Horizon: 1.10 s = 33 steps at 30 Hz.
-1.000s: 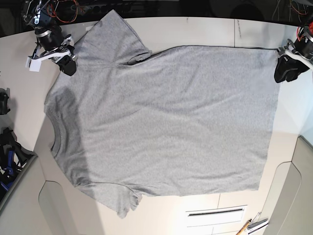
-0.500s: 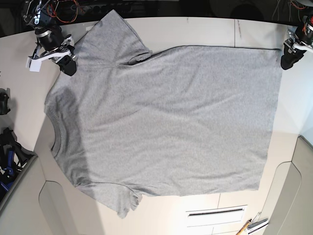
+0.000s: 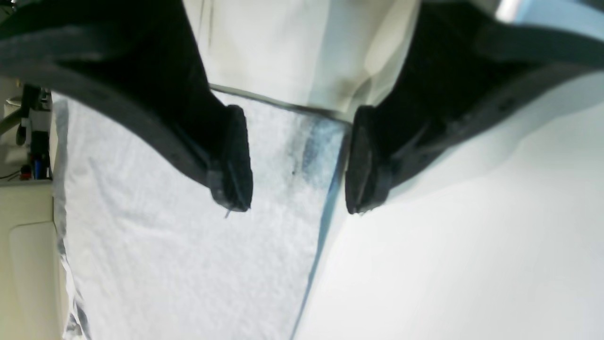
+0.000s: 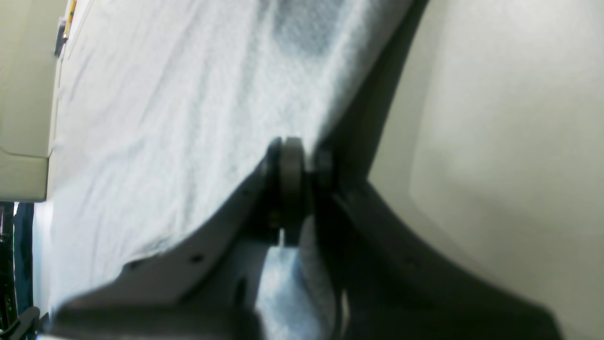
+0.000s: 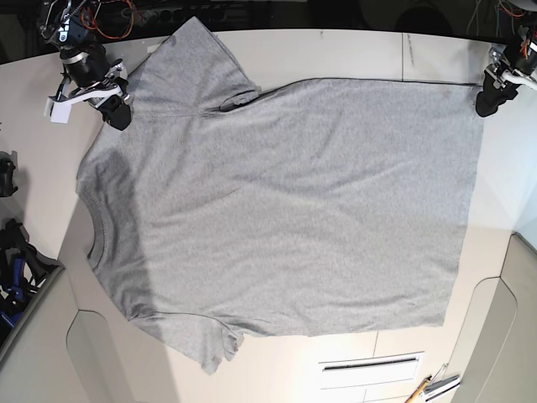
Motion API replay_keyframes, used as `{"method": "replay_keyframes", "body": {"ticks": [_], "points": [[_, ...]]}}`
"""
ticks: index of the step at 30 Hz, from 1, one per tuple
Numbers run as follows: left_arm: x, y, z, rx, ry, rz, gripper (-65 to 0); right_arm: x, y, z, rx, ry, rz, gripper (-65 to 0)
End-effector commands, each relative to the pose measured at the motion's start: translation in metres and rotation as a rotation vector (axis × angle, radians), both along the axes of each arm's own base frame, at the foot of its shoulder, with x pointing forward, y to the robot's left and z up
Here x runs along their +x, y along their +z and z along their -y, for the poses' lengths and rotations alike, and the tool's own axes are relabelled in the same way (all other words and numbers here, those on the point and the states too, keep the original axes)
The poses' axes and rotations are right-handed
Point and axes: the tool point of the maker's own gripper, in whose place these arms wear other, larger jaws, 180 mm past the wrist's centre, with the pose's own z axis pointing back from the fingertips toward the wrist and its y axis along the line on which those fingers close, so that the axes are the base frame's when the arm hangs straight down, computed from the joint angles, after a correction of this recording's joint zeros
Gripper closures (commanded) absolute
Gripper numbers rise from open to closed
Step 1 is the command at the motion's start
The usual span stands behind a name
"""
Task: Fold the T-shirt properly
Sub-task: 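Lower both grippers and pinch the shirt's shoulder corners, then lift the shoulder corners and drag the shirt toward the robot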
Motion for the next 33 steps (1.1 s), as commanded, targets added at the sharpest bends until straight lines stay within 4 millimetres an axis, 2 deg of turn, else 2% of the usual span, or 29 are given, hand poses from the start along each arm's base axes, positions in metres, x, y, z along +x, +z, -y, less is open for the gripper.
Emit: {"method": "replay_keyframes", "body": {"ticks": [1, 7, 9, 11, 13, 18, 21, 24, 29, 33], "points": [[-0.024, -0.020, 0.010, 0.002, -0.064, -0.145, -36.1, -0.001, 0.000, 0.003, -0.020, 0.011, -0.011, 0.0], [-0.031, -0.032, 0.032, -0.024, -0.147, -0.194, -34.9, -0.001, 0.000, 0.003, -0.020, 0.011, -0.011, 0.0], [-0.031, -0.032, 0.034, -0.027, -0.153, -0.193, -25.7, -0.001, 0.000, 0.003, -0.020, 0.012, -0.012, 0.0], [-0.028, -0.030, 0.032, -0.026, -0.144, -0.177, -11.4, -0.001, 0.000, 0.003, -0.021, 0.012, -0.012, 0.0], [-0.026, -0.027, 0.031, -0.026, -0.148, -0.167, -0.7, -0.002, 0.000, 0.003, -0.019, 0.015, -0.015, 0.0], [-0.026, -0.023, 0.021, -0.011, -0.127, -0.161, 0.0, -0.011, -0.004, -0.012, -0.001, 0.106, -0.050, 0.0], [-0.027, -0.019, 0.013, -0.001, -0.106, -0.158, 0.0, -0.021, -0.004, -0.011, 0.014, 0.115, -0.078, 0.0], [-0.036, -0.015, 0.004, 0.007, -0.085, -0.167, 0.0, -0.031, 0.006, 0.000, -0.001, 0.098, -0.071, 0.0], [-0.054, -0.004, 0.006, -0.011, -0.107, -0.151, 0.0, -0.052, 0.027, 0.028, -0.094, 0.069, -0.071, 0.0], [-0.069, 0.009, 0.010, -0.020, -0.131, -0.166, 0.0, -0.068, 0.044, 0.039, -0.114, 0.059, -0.065, 0.0]]}}
